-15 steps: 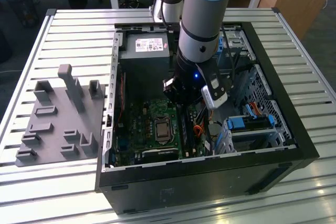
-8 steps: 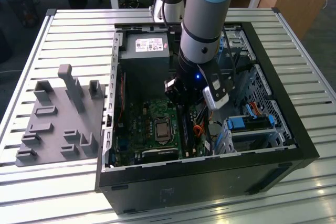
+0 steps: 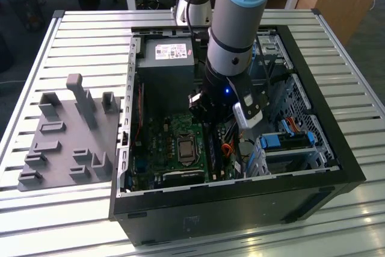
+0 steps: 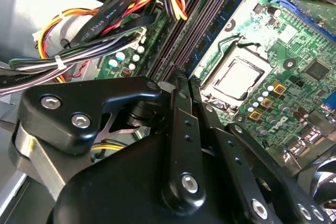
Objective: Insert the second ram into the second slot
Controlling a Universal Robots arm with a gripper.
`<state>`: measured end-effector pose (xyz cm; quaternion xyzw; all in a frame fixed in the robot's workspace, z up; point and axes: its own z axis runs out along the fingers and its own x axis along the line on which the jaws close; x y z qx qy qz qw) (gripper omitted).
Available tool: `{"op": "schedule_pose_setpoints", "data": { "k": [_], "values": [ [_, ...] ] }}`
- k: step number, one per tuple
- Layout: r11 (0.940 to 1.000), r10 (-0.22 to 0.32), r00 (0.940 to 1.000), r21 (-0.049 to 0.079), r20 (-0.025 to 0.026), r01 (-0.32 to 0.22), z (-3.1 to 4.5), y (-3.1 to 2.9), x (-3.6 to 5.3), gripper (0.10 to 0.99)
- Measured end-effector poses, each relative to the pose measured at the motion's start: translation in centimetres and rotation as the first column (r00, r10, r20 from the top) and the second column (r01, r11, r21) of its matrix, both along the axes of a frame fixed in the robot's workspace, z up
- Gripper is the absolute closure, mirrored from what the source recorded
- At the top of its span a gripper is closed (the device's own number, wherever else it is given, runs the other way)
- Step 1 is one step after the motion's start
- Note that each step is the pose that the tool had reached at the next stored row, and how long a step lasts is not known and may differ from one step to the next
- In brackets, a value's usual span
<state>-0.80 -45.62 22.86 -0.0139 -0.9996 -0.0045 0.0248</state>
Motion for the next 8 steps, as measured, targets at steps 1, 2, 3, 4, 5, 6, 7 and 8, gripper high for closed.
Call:
{"op": "schedule_pose_setpoints", "data": {
  "k": [1, 2, 3, 4, 5, 6, 7, 8],
  "values": [
    [1.0000, 0.002, 1.0000, 0.000, 0.0001, -0.002, -0.05, 0.00, 0.03, 0.949],
    [1.0000, 0.004, 1.0000, 0.001, 0.0001, -0.004, -0.11, 0.01, 0.03, 0.949],
    [1.0000, 0.007, 1.0000, 0.000, -0.0001, -0.007, -0.19, 0.00, 0.03, 0.949],
    [1.0000, 0.008, 1.0000, 0.000, -0.0004, -0.008, -0.28, 0.00, 0.03, 0.949],
    [1.0000, 0.009, 1.0000, 0.000, -0.0005, -0.009, -0.35, 0.00, 0.03, 0.949],
    [1.0000, 0.010, 1.0000, 0.000, -0.0007, -0.010, -0.41, 0.00, 0.03, 0.949],
    [0.9999, 0.011, 0.9999, 0.000, -0.0009, -0.011, -0.47, 0.00, 0.03, 0.949],
    [0.9999, 0.011, 0.9999, 0.000, -0.0012, -0.011, -0.51, 0.00, 0.04, 0.949]
  ]
}}
